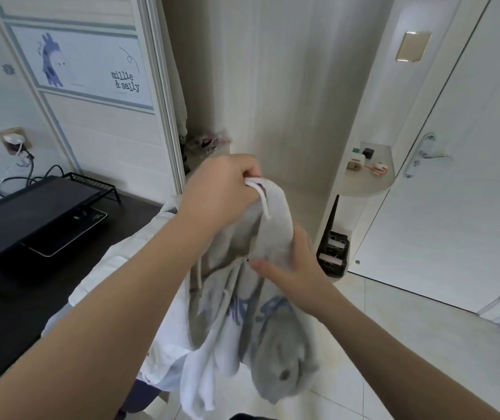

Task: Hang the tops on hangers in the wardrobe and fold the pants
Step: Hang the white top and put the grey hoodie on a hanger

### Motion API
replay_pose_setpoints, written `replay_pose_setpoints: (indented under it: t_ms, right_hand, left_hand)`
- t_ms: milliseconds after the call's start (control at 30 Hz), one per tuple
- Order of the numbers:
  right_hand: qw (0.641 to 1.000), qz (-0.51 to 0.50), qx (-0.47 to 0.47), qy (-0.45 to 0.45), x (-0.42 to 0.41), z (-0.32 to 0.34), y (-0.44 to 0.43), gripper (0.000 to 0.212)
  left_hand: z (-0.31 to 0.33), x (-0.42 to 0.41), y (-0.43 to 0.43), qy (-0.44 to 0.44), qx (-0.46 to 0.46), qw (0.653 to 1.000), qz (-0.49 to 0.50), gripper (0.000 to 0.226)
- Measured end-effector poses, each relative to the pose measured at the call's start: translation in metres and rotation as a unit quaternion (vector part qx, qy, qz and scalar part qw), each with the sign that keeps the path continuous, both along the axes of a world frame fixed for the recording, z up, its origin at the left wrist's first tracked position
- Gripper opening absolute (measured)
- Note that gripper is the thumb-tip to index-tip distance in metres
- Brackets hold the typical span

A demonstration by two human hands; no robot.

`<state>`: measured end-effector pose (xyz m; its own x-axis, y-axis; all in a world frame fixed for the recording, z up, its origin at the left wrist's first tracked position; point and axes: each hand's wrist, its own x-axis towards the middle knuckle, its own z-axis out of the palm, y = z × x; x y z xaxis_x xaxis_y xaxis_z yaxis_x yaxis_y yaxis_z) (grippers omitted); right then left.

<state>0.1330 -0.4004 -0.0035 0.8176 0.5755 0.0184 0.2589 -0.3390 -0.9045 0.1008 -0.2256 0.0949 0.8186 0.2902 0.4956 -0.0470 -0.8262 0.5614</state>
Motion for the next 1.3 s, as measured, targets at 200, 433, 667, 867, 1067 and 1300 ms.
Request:
replay_pose_setpoints:
  t_ms: [200, 433, 667, 867, 1067, 1300]
  right_hand:
    - [0.995, -0.005, 0.029, -0.098, 0.014, 0.039, 0.020, 0.024]
    - [0.967, -0.066, 0.190, 0.157, 0.020, 0.058, 0.016, 0.026]
    - [0.923, -0.100, 0.276, 0.248, 0.026, 0.053, 0.005, 0.032]
    - [0.892, -0.161, 0.310, 0.287, 0.016, 0.035, -0.004, 0.040]
    - [0.836, -0.205, 0.336, 0.382, -0.003, 0.026, -0.009, 0.011]
    - [0.812, -0.214, 0.340, 0.423, -0.011, 0.018, -0.019, 0.019]
  left_hand:
    - [0.005, -0.001, 0.007, -0.010, 0.103, 0.989, -0.104, 0.005]
    - [-0.083, -0.009, 0.042, 0.182, 0.022, 0.978, 0.097, 0.032]
    - [-0.149, -0.041, 0.044, 0.399, -0.157, 0.889, 0.162, 0.104]
    - [-0.186, -0.067, 0.025, 0.407, -0.144, 0.868, 0.244, 0.088]
    - [-0.215, -0.094, -0.001, 0.542, -0.579, 0.609, 0.007, 0.121]
    - [-0.210, -0.063, -0.036, 0.191, -0.846, 0.496, 0.036, 0.030]
